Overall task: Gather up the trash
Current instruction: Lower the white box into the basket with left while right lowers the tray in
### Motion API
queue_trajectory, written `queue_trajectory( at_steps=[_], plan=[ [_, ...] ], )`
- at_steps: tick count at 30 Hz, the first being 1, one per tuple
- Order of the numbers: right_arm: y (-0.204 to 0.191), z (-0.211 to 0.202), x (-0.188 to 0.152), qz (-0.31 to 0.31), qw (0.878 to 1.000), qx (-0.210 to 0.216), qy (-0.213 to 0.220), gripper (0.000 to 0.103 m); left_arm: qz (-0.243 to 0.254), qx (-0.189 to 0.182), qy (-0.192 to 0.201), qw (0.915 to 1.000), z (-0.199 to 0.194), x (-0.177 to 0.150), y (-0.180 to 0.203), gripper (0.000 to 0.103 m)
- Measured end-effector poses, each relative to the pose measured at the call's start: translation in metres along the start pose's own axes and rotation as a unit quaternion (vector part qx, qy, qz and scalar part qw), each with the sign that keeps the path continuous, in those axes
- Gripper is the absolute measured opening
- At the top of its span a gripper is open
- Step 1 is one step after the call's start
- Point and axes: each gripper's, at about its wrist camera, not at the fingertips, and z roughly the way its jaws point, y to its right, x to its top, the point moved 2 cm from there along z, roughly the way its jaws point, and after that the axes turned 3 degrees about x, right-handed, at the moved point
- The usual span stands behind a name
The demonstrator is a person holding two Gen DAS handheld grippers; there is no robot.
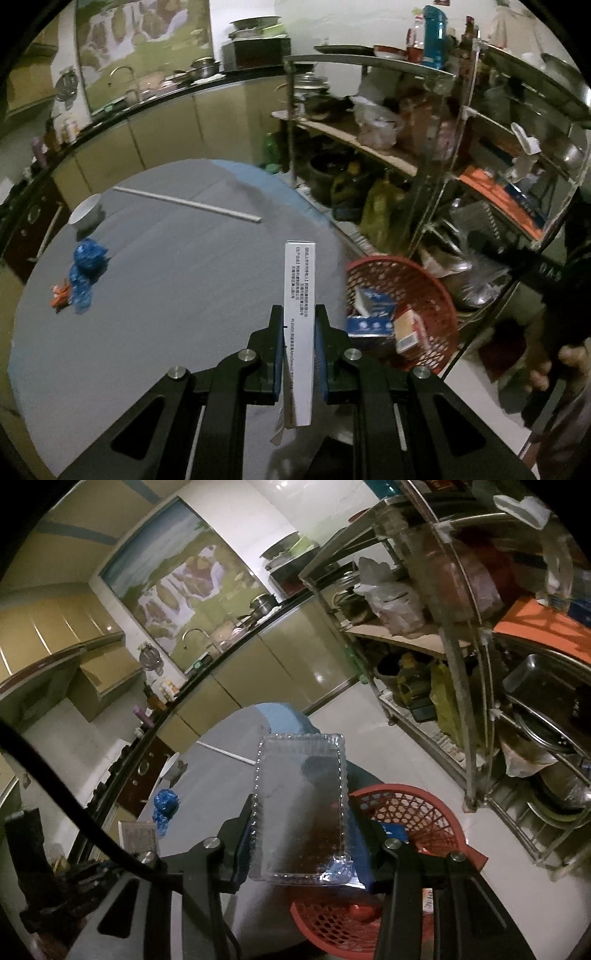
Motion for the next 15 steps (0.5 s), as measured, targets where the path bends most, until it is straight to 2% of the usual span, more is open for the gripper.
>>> queue_trajectory(
  at_steps=[5, 15],
  plan=[
    [0.011, -0.002, -0.001, 0.011, 1.0, -0.006, -0.004, 0.047, -0.001, -0.034, 0.002, 0.9994, 0.003, 0.01, 0.016, 0.016],
    [0.016, -0.015, 0.006, 0.007, 1.0, -0.024, 0.002, 0.047, 0.025, -0.071, 0.015, 0.9971, 0.011, 0.028, 0.051, 0.016]
  ],
)
